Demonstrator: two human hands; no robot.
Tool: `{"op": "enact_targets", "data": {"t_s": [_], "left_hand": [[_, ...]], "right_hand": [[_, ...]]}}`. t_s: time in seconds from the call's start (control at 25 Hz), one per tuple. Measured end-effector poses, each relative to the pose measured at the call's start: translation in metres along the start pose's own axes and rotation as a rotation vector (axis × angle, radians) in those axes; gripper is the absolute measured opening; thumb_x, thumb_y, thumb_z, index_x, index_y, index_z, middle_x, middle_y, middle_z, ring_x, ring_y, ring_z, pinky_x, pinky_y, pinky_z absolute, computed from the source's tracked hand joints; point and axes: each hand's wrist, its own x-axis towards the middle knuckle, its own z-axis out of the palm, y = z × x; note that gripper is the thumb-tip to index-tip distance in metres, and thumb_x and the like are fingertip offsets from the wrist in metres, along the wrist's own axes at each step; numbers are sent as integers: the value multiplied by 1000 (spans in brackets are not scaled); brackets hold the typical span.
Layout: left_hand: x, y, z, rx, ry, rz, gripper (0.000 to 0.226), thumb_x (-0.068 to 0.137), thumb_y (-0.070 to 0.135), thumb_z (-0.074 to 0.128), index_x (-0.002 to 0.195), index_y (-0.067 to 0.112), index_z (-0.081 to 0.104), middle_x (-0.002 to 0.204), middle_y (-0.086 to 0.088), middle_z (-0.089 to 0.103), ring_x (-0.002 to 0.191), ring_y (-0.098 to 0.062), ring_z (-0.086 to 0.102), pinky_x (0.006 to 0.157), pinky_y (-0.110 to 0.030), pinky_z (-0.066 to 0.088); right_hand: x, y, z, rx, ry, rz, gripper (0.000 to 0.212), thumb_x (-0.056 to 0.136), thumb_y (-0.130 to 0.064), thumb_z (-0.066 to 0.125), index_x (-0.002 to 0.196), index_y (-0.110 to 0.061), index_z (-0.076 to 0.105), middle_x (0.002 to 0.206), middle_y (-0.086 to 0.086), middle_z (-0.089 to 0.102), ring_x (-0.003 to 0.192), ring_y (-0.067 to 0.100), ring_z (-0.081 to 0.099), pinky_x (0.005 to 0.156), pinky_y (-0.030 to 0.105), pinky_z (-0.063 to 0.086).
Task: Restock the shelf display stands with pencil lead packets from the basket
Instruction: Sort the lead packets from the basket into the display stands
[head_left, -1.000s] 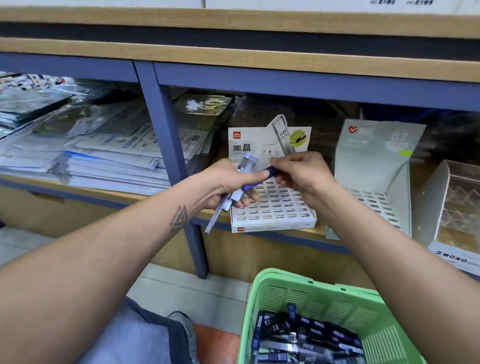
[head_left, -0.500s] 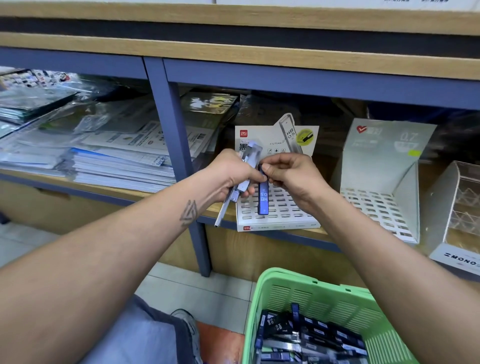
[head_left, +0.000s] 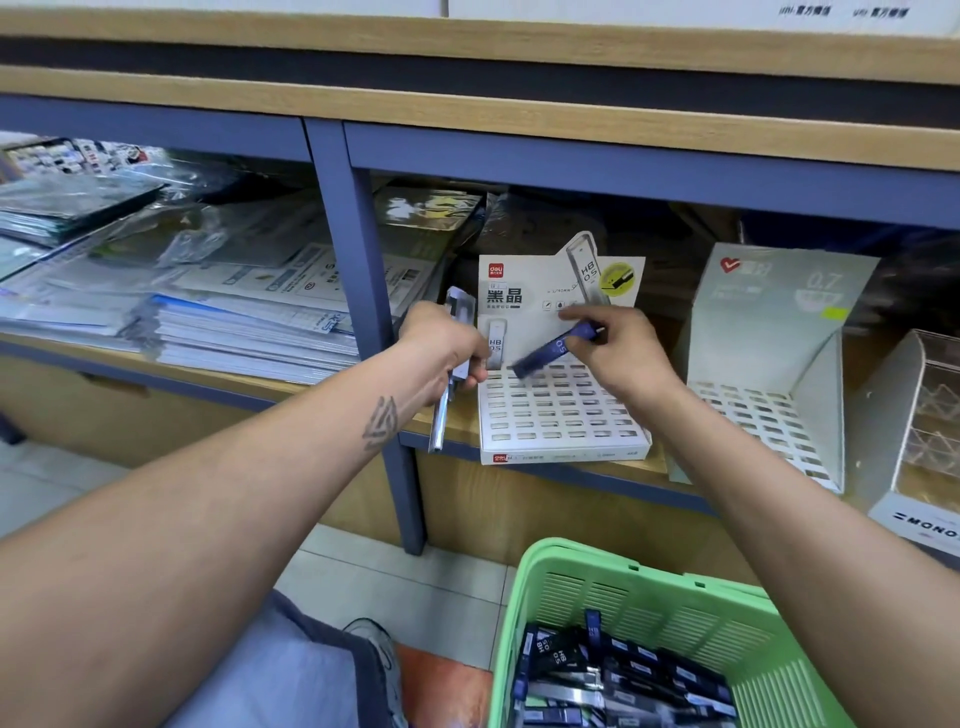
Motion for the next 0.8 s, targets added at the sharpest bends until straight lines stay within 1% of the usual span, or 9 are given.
{"op": "enact_targets", "data": {"t_s": [0.08,0.12,0.16,0.24,0.32,0.4,0.52,0.68,0.8], "left_hand": [[3,-5,1,57,21,-6,25,82,-8,69,103,-4,56,72,-22,70,49,-25,61,54,-32,51],[4,-6,2,66,17,-9,26,81,-7,71,102,-3,56,76,-23,71,49,-26,61,54,-33,51],[4,-6,4,68,11,-8,25,81,-6,73,100,-1,56,77,-22,71,48,-25,61,52,-31,50],[4,-8,7,83,9,-5,25,82,-6,73,95,3,53,80,-19,70,47,-25,61,50,-30,49],[4,-11,10,125,13,-11,25,83,-7,70,94,4,51,76,-17,68,45,-25,61,51,-30,50],[5,-15,11,179,18,-4,23,85,-7,68,93,4,50,70,-16,66,37,-20,58,45,-25,47],[7,-17,11,205,28,-1,21,86,-9,65,95,3,49,70,-17,64,30,-17,54,36,-20,41],[8,-17,13,209,24,4,20,87,-9,63,99,2,50,71,-18,63,28,-16,52,35,-19,39],[8,-17,13,208,38,14,24,87,-10,63,104,1,50,75,-17,62,29,-17,54,36,-20,41]], "right_hand": [[2,-7,7,-183,54,-179,22,89,-2,70,106,-16,66,98,1,67,88,20,65,80,32,56],[3,-10,13,-244,67,-274,19,89,-3,70,103,-15,65,95,0,68,87,20,65,80,35,57],[5,-12,20,-291,61,-352,16,90,-4,69,102,-14,66,96,1,70,90,20,65,82,38,56],[8,-9,31,-329,31,-425,14,93,-5,65,104,-13,66,101,5,72,96,22,66,84,42,56],[12,-4,36,-322,18,-429,14,93,-3,64,104,-13,66,102,6,72,97,22,67,84,43,56],[16,-2,36,-289,1,-416,16,92,-1,64,99,-15,64,97,3,71,93,20,66,82,44,56],[23,-4,35,-254,-26,-399,13,91,-1,65,96,-13,64,90,3,69,86,20,66,79,45,56],[24,-6,38,-283,50,-444,9,92,-3,64,95,-12,65,90,5,70,86,21,66,77,44,56],[26,-5,41,-294,36,-447,11,91,-2,64,95,-12,65,92,6,71,87,22,66,77,45,56]]}}
